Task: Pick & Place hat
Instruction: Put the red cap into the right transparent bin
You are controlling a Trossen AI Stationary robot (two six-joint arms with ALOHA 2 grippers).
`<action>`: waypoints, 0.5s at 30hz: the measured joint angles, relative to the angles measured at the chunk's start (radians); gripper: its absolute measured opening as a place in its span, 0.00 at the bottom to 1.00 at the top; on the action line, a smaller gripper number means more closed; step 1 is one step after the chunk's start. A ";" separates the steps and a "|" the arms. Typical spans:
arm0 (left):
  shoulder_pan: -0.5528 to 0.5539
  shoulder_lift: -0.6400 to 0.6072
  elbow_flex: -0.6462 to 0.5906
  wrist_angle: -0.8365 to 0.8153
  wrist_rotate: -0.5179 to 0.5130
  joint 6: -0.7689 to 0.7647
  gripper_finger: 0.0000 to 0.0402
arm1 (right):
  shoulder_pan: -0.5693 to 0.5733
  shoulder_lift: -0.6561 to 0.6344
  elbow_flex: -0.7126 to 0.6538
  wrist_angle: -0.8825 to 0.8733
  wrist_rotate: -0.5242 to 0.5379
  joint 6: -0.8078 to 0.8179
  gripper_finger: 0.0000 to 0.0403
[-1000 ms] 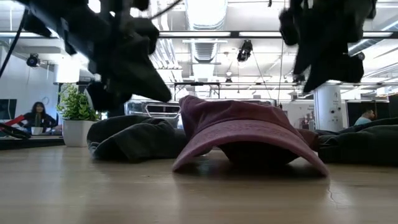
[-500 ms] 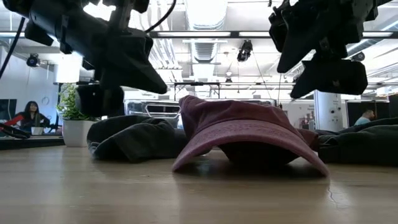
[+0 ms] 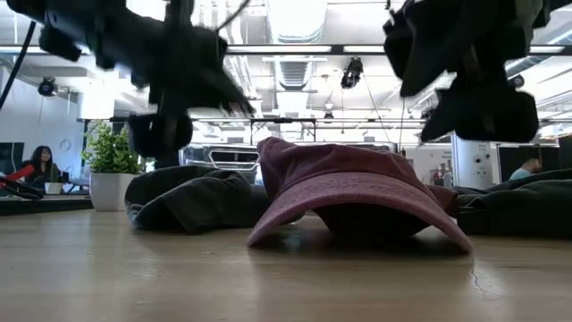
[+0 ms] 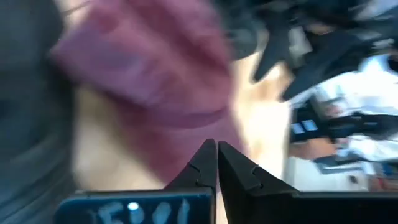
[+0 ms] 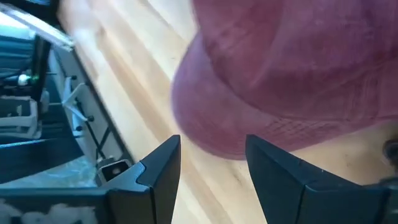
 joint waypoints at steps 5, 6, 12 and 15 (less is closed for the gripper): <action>0.011 0.046 -0.008 -0.043 -0.005 -0.072 0.16 | 0.002 0.053 -0.001 0.043 -0.037 0.007 0.44; 0.017 0.052 -0.008 -0.059 -0.013 -0.080 0.19 | 0.002 0.060 0.000 0.057 -0.043 0.002 0.44; 0.090 0.127 -0.009 -0.024 0.023 -0.105 0.36 | 0.012 0.106 -0.005 0.047 -0.068 -0.008 0.44; 0.114 0.173 -0.009 0.075 0.078 -0.060 0.38 | 0.013 0.127 -0.008 0.045 -0.081 -0.010 0.43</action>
